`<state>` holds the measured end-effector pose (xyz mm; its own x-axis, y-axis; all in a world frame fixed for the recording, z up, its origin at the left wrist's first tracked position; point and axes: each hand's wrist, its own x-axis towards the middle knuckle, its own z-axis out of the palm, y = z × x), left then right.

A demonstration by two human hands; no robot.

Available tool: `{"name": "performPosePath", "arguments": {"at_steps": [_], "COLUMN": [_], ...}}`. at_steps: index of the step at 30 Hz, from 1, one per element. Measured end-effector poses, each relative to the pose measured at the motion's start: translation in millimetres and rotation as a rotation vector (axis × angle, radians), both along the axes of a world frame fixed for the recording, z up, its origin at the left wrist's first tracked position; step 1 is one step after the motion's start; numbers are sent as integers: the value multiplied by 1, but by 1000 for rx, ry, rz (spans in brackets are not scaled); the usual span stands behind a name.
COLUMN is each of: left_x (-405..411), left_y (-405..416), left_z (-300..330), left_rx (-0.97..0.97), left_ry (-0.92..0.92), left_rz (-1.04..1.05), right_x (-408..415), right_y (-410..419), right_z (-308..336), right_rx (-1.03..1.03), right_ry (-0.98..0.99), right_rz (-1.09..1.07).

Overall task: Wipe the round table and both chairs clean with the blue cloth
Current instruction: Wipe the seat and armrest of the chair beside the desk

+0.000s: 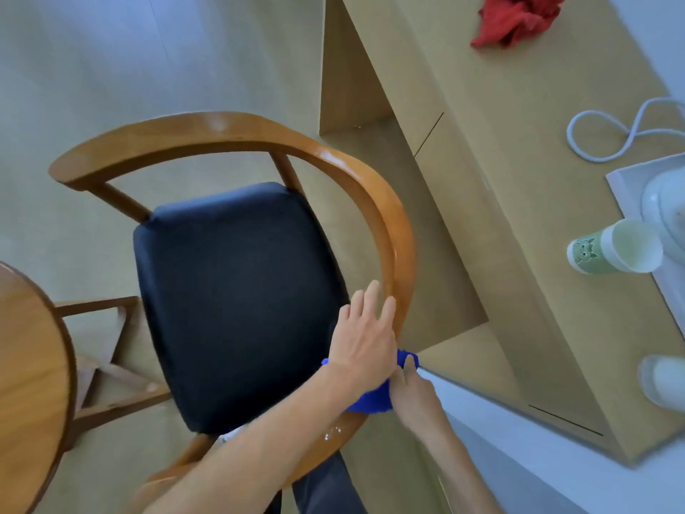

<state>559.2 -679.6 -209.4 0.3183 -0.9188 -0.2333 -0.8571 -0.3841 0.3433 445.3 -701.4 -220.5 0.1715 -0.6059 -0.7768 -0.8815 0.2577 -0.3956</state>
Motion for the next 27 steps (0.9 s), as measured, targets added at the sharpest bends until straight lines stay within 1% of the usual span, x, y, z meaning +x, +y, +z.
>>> {"name": "performPosePath", "arguments": {"at_steps": [1, 4, 5, 6, 7, 8, 9, 10, 11, 12, 13, 14, 15, 16, 18, 20, 21, 23, 25, 27], "left_x": [-16, -56, -67, -76, -83, -88, -91, -92, -93, -94, -95, -95, -95, -95, -96, -96, -96, -101, -108, -112], "left_y": [11, 35, 39, 41, 41, 39, 35, 31, 27, 24, 23, 24, 26, 30, 40, 53, 57, 62, 59, 56], "left_z": [-1, -4, -9, -13, -18, -21, -23, -25, -27, -28, -31, -32, -35, -39, -47, -52, -52, -45, -38, -35], "left_rx": [9, 141, 193, 254, 310, 334, 333, 334, 329, 322, 314, 305, 283, 242, 137, 47, 35, 72, 102, 65], "left_ry": [3, 29, 38, 61, 93, 122, 148, 180, 202, 207, 207, 196, 176, 153, 98, 56, 35, 29, 80, 91], "left_rz": [55, 125, 149, 178, 212, 254, 299, 335, 359, 368, 363, 349, 325, 301, 263, 263, 279, 357, 473, 584], "right_x": [-7, -16, -16, -13, -7, 3, 16, 30, 40, 49, 53, 57, 59, 59, 56, 59, 62, 64, 62, 54], "right_y": [-15, -45, -54, -59, -63, -66, -67, -67, -71, -76, -82, -90, -98, -103, -102, -94, -90, -88, -81, -63], "right_z": [-5, 3, 6, 11, 14, 19, 24, 24, 16, 4, -12, -24, -36, -45, -59, -63, -64, -65, -66, -65], "right_rx": [133, 231, 211, 98, -121, -409, -717, -964, -1107, -1151, -1128, -1111, -1123, -1162, -1246, -1317, -1339, -1378, -1348, -1206], "right_ry": [52, 107, 94, 80, 52, 2, -111, -250, -388, -475, -520, -508, -477, -439, -350, -293, -272, -247, -293, -425], "right_rz": [-61, -10, 2, 53, 101, 173, 259, 409, 624, 871, 1078, 1237, 1344, 1408, 1435, 1359, 1327, 1312, 1288, 1221]}}
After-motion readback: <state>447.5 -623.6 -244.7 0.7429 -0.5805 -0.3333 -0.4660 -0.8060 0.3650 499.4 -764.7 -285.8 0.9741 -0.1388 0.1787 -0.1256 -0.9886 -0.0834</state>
